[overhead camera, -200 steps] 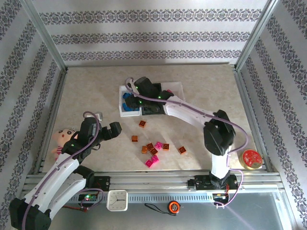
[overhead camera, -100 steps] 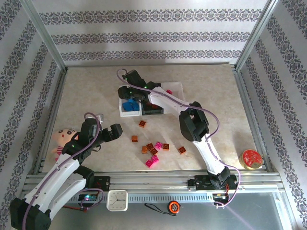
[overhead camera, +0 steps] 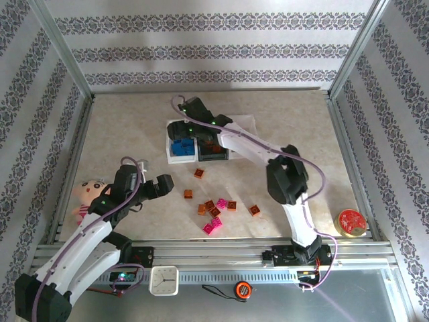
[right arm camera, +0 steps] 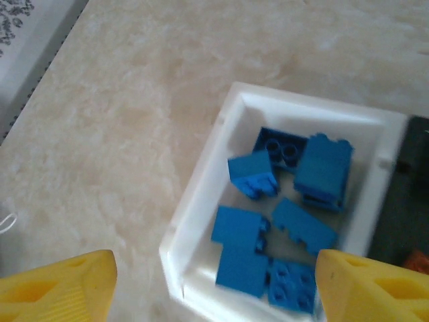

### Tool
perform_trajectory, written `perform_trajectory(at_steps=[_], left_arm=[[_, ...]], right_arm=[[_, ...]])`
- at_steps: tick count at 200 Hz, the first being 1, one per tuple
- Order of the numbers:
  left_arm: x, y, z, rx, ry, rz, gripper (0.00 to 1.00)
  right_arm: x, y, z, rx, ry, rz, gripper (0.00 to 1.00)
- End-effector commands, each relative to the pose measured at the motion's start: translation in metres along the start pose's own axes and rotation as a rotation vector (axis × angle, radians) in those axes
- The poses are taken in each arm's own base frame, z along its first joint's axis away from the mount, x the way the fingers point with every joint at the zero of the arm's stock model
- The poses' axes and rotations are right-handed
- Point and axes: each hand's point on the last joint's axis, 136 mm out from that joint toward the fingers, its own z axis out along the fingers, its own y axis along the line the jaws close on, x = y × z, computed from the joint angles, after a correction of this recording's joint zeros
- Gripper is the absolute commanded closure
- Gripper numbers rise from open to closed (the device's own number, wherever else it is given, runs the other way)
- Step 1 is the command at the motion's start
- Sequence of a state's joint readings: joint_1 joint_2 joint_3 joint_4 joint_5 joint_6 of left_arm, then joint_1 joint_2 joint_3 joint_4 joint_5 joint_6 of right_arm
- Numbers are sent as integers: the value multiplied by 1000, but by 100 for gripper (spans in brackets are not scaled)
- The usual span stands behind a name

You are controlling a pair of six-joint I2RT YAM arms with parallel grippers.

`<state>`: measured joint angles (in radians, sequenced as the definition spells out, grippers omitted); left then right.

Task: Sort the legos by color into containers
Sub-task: Pick up the lego from the middle-left of the table.

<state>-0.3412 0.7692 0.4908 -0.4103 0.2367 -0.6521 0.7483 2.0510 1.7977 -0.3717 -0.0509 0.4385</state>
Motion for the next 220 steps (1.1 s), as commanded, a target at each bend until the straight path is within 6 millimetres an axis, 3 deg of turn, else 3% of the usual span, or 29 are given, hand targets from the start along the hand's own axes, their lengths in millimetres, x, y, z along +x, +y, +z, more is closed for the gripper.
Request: perform_trajectory(at_steps=[1,45,80,124,153,171,220], left_arm=[[-1,-22,9,59,44,64,6],[16,-45,44,20,122,200,15],[28,-56,75,-30,185,289,24],[40,-45,102,-125,251,296,37],[50,-32,108,-168,281,287,39],[58,-28,112,-168,308,283,49],[58,-40,109,-111,299,253,66]], right_arm=[[-9,2,-44,-17,-95,-18,22],[56,-38,-79,50,-53,8,21],[92,-65,-104,95,-36,39,21],[129,-95,-121,142,-24,94,20],[141,-106,-132,160,-34,120,20],[145,-112,-139,170,-48,135,20],[148,-129,-158,197,-88,176,19]])
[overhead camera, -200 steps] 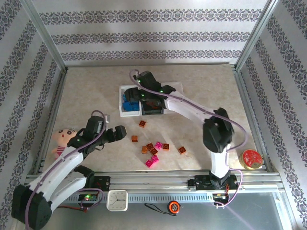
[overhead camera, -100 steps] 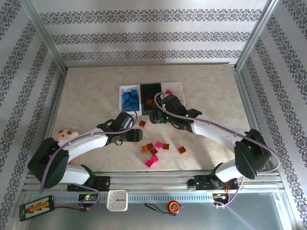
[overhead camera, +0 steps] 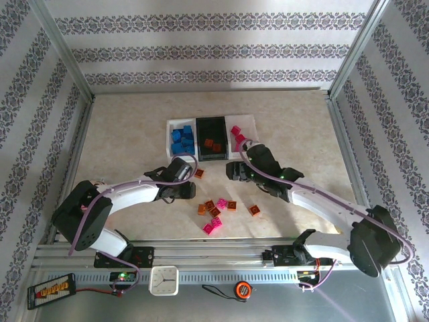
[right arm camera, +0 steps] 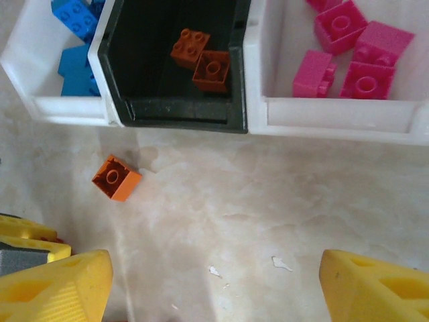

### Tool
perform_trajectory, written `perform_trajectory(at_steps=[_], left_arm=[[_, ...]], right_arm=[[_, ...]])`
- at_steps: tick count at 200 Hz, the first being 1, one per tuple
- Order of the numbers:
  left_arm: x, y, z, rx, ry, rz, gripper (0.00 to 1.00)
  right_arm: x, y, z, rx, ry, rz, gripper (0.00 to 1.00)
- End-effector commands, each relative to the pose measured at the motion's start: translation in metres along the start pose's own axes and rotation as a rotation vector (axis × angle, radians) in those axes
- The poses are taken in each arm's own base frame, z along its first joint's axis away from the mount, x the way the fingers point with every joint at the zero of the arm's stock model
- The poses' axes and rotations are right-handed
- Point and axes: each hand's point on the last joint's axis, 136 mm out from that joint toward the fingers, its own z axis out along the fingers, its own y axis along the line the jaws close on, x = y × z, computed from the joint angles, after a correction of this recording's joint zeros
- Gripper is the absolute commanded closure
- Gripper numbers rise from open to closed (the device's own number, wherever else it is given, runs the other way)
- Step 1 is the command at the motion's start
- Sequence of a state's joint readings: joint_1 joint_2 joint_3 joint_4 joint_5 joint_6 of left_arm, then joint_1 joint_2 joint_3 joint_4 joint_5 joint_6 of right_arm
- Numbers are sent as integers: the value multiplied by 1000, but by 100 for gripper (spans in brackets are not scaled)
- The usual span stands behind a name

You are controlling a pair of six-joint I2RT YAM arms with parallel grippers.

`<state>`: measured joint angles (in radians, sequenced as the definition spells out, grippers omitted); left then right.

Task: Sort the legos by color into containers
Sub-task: Pick up the lego from the middle-left of the table, then place the lego in the container.

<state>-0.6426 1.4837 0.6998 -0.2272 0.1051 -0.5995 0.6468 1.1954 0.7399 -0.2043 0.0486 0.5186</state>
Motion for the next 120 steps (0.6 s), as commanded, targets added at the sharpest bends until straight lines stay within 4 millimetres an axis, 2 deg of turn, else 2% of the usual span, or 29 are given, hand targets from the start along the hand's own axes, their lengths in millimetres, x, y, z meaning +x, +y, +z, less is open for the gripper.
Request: perform_trajectory(at_steps=[1,17,34,60,82,97,120], left_arm=[[-1,-13,-4,49,-15,-3,66],[-11,-23,-13,83,-39,-1,68],[-33,-38,-26,114,-84,16,67],[-83,-62,-45,129,-162,63,67],[-128,-79,-53,128,-218,95,67],[-157,-82,-47,106,-234,102,68],[-194,-75,-31,29,-243,113,68]], right_arm=[[-4,-10,-7,24,-38,32,19],[-3,-15,-11,33,-46,41,19],[0,-20,-15,40,-51,53,19],[7,-26,-18,50,-50,69,19],[14,-30,-19,54,-41,74,19],[17,-32,-21,56,-40,80,19],[22,-35,-26,58,-38,82,19]])
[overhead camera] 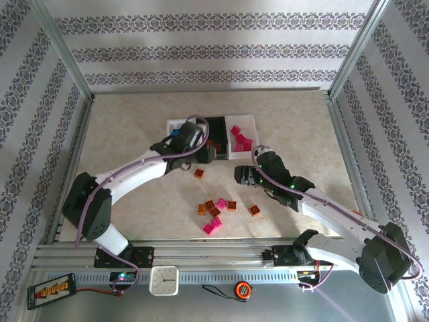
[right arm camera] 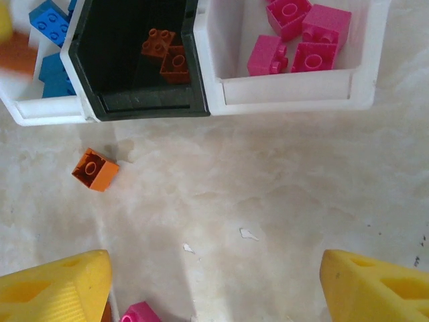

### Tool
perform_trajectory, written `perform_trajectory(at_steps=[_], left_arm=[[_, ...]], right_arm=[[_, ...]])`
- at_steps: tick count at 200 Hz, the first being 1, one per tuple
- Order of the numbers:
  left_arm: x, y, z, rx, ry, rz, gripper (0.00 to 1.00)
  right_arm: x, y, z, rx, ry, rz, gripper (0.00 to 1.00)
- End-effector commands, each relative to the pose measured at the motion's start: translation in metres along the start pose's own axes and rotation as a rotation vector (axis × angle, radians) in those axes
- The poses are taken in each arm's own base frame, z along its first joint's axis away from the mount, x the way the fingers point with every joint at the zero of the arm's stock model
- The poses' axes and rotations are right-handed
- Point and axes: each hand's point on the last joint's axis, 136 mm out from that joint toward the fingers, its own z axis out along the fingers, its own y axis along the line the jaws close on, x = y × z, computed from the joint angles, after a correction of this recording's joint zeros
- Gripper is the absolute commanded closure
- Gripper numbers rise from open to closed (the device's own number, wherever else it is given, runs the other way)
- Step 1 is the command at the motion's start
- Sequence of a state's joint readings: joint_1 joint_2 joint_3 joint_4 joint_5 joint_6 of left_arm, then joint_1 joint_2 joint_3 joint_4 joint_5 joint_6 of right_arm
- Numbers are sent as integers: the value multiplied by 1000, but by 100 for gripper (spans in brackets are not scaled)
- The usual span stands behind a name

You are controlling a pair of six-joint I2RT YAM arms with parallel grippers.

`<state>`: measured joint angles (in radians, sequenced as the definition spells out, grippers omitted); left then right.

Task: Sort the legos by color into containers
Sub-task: Place the lego in the container.

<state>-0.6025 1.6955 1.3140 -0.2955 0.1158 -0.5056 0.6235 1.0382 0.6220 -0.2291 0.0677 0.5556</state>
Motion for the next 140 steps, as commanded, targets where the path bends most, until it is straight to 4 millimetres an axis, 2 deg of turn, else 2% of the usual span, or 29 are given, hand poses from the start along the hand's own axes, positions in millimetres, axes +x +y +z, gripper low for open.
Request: perform_trajectory(at_steps=[1,23,58,80,97,114,140], left_arm=[[-8,33,26,-130,59,54,68],[-28,41,48,-161,67,55,68],[-44,56,77,-216,83,50,68],[-50,56,89,-210,88,38,67],[-51,53,97,-196,98,31,60],[-53,50,98,-182,95,21,47],[-64,38,85,-143,65,11,34]], right_arm=[[4,-12,-6,34,-9,28,19],[6,-15,-10,38,-11,29,19],[14,-18,-13,31,-1,40,19],[23,-19,-12,22,20,53,19],[30,-21,-10,23,40,64,19],[38,-23,-10,24,61,75,19],[47,-27,-11,36,86,84,19]])
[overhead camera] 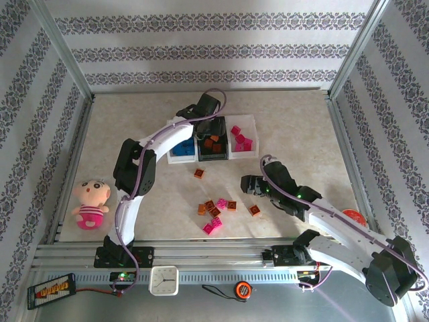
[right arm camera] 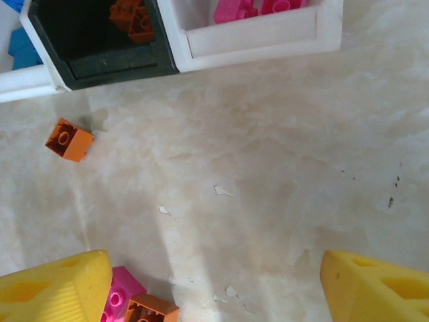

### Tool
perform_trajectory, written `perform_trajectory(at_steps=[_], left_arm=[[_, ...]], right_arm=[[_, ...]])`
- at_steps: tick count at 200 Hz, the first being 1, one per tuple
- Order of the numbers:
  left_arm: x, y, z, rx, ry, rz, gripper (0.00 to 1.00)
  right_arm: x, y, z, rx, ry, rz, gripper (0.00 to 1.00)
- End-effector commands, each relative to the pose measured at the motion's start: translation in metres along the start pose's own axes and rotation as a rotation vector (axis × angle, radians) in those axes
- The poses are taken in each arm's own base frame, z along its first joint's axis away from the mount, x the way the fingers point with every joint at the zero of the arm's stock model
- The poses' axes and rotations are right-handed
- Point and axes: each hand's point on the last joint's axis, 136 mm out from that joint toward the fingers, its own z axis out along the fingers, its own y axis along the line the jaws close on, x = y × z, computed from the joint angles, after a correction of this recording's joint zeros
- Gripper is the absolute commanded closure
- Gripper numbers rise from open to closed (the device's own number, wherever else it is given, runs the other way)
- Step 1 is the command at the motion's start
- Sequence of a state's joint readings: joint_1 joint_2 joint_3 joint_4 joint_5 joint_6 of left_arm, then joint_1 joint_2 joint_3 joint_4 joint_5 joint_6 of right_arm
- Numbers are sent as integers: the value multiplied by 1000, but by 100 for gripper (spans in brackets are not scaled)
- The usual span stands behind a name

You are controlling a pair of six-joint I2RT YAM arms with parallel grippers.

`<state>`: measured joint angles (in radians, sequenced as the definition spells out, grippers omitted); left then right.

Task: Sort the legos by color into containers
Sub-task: Place the lego in the container, then pick up the lego from the bottom-center of the table.

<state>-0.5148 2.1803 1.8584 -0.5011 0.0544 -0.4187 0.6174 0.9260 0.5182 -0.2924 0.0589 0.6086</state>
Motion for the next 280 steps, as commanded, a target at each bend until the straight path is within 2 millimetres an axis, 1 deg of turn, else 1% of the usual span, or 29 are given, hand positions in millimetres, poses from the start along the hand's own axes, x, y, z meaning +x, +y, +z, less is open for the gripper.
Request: perform_trajectory(at_steps=[1,17,41,53,58,65,67,80,90,91,92,93,99,102,121,147,168,194,217,240,253,269,280], left_arm=[[-12,-5,-19,32,-14,-8,34],[-18,-14,-35,77,-41,-20,28],[-27,-28,-73,170,-113,-47,20],[-23,-32,-89,214,-133,-61,17],[-23,-35,-99,238,-147,-68,17],[-17,-36,-107,264,-153,-80,15],[-14,-36,-107,269,-150,-83,15],[-4,-38,-125,324,-166,-107,11],[13,-34,-131,341,-155,-122,8],[12,-35,-133,346,-160,-124,8],[18,-33,-130,342,-148,-125,7],[20,-33,-132,343,-148,-126,7],[28,-32,-137,351,-148,-128,1],[31,-30,-140,353,-151,-130,0],[60,-20,-149,350,-130,-144,0],[93,-3,-160,339,-120,-166,0],[116,9,-166,330,-115,-188,0],[138,21,-168,311,-102,-208,0],[149,34,-172,268,-102,-214,0],[154,41,-178,241,-116,-209,0],[155,45,-180,226,-125,-206,0],[157,48,-182,215,-126,-203,0],[159,50,-182,209,-127,-205,0]], right_arm=[[13,-6,-2,11,38,30,19],[20,-10,-3,28,67,31,19],[32,-14,-3,51,116,25,20],[37,-15,-3,64,142,23,20],[40,-15,-3,66,152,23,20],[45,-16,-3,74,176,20,20],[46,-16,-3,75,180,19,20],[54,-17,-2,90,223,13,21],[61,-17,-1,100,257,1,21],[62,-17,-1,102,261,0,21],[63,-17,-1,104,264,-1,21],[63,-17,-1,104,266,-3,21],[67,-17,-1,113,287,-13,22],[69,-17,-1,122,296,-18,22],[76,-19,1,160,340,-52,24],[83,-23,4,202,382,-77,28],[88,-21,10,216,420,-100,30],[96,-17,16,231,463,-133,32],[104,-17,18,253,500,-145,38],[108,-17,19,259,511,-148,50],[111,-19,19,263,517,-149,55],[111,-18,18,259,517,-150,61],[108,-15,17,246,506,-152,64]])
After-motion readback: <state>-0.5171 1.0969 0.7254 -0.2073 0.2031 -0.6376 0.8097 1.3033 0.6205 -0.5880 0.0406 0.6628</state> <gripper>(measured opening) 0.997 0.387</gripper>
